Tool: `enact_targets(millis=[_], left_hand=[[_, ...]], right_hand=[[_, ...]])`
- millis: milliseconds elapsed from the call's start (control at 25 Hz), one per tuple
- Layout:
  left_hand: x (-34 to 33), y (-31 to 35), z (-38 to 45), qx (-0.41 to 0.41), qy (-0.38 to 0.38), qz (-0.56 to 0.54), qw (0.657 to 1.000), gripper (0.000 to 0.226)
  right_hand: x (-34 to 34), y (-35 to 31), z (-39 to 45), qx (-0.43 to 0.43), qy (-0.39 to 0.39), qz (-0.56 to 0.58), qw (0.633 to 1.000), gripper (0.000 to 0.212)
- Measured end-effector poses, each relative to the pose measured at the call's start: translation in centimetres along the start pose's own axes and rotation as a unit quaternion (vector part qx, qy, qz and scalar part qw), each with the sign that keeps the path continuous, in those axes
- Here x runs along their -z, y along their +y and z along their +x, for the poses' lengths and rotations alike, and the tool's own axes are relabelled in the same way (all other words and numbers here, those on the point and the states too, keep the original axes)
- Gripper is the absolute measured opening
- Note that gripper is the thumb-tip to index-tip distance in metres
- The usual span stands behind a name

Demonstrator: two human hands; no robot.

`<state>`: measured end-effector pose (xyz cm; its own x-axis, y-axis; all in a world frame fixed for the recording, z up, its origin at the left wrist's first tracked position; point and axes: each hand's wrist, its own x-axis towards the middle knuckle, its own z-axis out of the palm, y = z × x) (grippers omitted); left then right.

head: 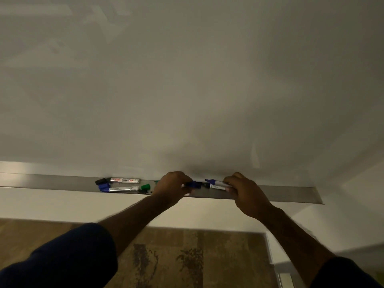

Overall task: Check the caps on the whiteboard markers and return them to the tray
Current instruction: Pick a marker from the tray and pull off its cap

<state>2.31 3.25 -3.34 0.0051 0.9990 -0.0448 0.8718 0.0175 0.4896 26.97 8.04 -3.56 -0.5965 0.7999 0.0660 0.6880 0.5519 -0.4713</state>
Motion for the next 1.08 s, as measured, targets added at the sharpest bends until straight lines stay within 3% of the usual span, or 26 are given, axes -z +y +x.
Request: enact_targets(millis=[360,720,1080], left_hand=[[8.4,-0.6,-4.1,0.024,0.064,-0.111,0.991,0.021],[16.7,2.2,-10.3,-0.058,0.113,-0.165,0.978,0.027],[18.7,2.8,-12.8,0.002,0.147,-0.259,0.955,0.022]], right_hand=[[3.7,-7.9,0.3,0.082,0.05,0.06,0.994,0.025],[9.2,-15.8,-1.1,0.144,0.1,0.059,0.983,0.035],[10.6,-18.5,-1.8,0.186,0.127,0.033,0.974,0.034]])
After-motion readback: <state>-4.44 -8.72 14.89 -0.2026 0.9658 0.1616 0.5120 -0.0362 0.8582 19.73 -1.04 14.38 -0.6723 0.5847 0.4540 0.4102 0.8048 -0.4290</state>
